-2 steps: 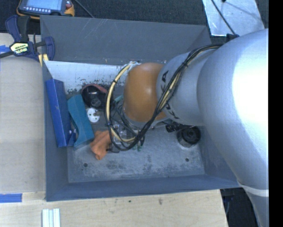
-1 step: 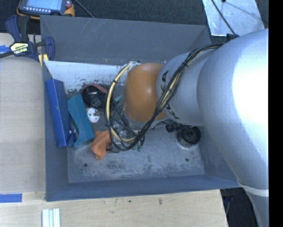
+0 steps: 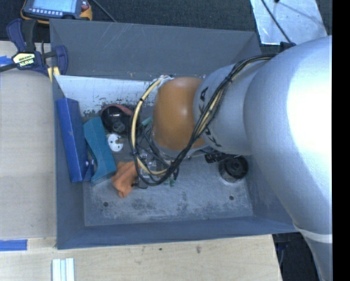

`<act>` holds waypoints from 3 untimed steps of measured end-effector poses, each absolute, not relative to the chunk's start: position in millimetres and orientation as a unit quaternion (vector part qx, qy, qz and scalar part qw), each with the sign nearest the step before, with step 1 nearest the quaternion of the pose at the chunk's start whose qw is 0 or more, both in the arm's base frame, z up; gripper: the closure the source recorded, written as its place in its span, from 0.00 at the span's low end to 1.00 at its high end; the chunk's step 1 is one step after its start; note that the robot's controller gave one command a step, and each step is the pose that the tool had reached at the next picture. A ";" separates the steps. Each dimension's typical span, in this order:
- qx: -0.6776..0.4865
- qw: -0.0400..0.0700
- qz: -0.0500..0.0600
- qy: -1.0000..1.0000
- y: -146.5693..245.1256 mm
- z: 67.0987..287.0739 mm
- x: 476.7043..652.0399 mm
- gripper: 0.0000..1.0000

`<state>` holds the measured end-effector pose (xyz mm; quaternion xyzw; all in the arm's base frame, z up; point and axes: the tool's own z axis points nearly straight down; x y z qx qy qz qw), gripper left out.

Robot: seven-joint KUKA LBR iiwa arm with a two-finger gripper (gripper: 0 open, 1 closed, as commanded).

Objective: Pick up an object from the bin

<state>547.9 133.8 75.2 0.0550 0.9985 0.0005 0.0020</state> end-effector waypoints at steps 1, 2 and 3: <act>-0.020 0.003 0.001 1.000 122.3 71.7 540.2 1.00; -0.020 0.003 0.001 1.000 122.3 71.7 540.2 1.00; -0.019 0.001 0.000 1.000 125.5 70.9 551.8 1.00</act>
Offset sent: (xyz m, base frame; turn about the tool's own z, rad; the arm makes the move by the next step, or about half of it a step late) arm 0.0000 0.0000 0.0000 0.0000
